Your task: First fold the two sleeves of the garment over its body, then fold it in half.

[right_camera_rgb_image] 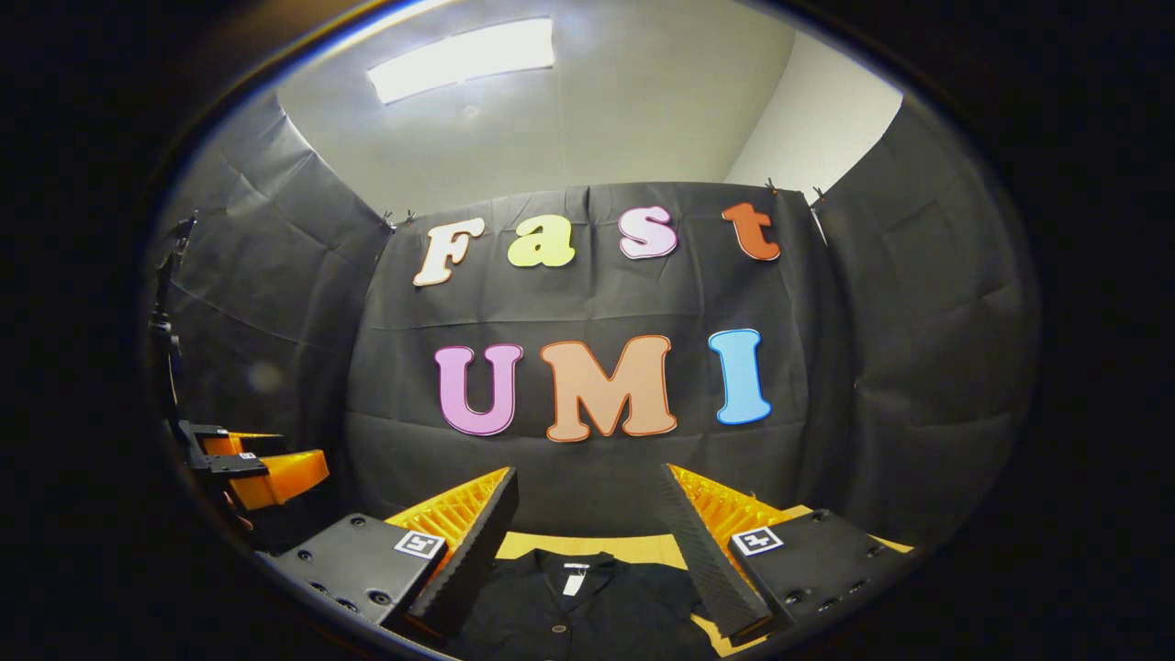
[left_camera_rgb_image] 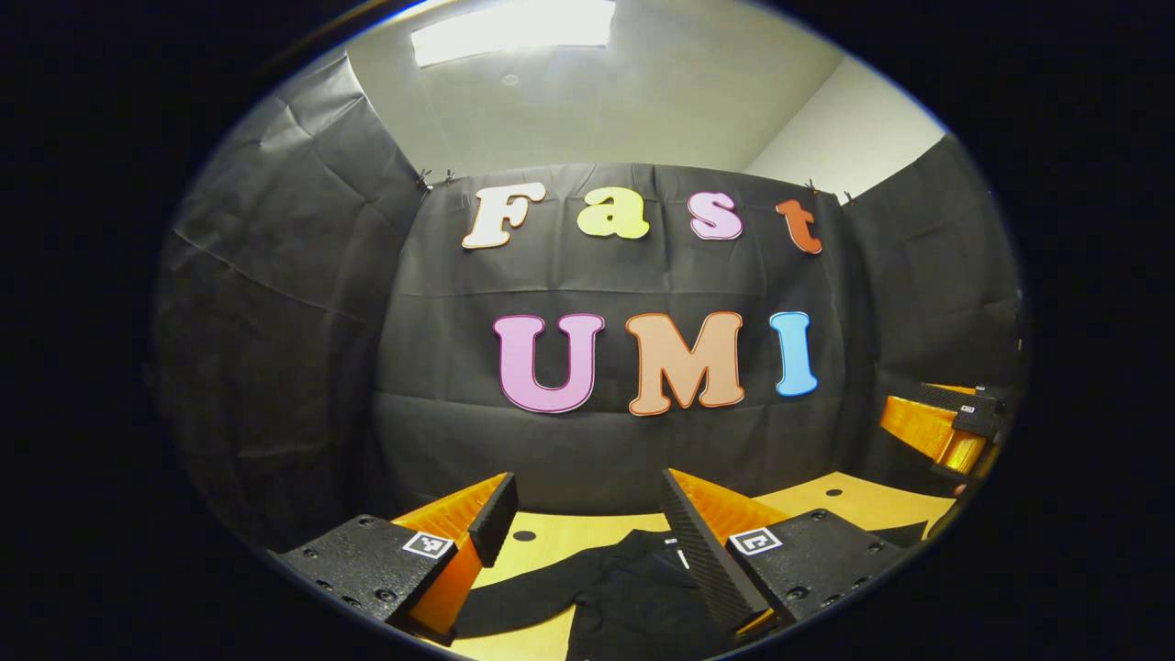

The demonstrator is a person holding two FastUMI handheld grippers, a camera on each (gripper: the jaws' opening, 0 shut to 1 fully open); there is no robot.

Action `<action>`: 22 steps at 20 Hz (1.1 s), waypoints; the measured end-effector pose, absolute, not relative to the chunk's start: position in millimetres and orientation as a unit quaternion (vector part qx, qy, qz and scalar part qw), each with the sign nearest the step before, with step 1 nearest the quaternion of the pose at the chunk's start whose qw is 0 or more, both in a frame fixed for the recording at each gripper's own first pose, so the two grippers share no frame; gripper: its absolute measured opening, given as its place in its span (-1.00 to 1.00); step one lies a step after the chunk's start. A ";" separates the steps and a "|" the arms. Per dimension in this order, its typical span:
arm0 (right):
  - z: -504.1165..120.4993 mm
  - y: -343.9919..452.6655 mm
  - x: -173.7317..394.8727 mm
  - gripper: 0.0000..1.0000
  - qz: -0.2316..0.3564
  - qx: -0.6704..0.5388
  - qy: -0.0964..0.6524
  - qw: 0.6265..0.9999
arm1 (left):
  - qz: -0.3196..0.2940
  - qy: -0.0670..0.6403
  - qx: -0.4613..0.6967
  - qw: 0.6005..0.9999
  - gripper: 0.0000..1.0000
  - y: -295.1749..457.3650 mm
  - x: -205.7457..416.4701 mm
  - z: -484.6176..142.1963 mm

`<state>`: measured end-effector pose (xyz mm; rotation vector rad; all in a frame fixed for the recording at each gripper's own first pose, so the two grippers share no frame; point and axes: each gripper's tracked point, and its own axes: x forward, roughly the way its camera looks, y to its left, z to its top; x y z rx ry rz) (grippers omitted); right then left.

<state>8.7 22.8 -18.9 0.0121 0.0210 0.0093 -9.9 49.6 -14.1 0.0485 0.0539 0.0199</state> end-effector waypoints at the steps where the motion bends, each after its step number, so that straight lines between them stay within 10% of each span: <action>1: -20.5 23.6 8.5 0.94 0.000 0.004 0.013 1.000 | 0.006 0.028 0.024 0.999 0.86 50.3 -10.3 -14.1; 22: -26.5 20.3 18.5 0.93 0.012 0.012 0.022 1.000 | 0.023 0.033 0.005 0.999 0.92 53.5 -0.5 -26.6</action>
